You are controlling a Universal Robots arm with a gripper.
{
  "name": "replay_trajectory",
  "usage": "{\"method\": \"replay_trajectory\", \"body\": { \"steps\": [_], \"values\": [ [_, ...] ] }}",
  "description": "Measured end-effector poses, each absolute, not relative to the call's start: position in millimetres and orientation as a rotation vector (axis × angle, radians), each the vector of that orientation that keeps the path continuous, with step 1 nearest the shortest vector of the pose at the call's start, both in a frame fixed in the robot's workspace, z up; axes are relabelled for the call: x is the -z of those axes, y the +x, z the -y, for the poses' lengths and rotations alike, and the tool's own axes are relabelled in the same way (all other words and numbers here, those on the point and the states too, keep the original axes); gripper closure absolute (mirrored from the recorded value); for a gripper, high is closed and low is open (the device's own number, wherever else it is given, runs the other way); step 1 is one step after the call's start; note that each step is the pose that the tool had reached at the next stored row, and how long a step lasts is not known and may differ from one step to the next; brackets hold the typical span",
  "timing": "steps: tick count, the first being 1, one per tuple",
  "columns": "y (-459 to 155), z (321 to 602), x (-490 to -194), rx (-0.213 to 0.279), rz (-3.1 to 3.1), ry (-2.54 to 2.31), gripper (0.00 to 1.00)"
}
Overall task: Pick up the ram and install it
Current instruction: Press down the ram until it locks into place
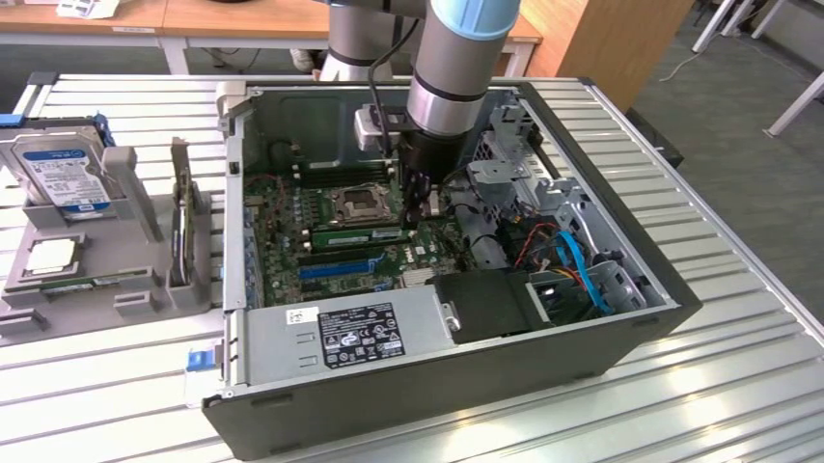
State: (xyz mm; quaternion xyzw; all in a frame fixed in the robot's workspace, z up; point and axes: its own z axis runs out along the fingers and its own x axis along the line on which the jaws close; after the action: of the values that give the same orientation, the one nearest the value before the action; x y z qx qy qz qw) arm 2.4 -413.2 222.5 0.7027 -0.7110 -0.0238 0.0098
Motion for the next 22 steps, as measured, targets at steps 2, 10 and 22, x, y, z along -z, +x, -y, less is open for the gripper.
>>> {"method": "replay_trajectory", "body": {
  "steps": [2,10,22],
  "values": [
    [2,413,-222,0.074,2.220,2.194,0.90],
    [2,413,-224,0.075,2.221,2.194,0.90],
    [2,413,-243,0.074,2.220,2.194,0.90]
  ]
}}
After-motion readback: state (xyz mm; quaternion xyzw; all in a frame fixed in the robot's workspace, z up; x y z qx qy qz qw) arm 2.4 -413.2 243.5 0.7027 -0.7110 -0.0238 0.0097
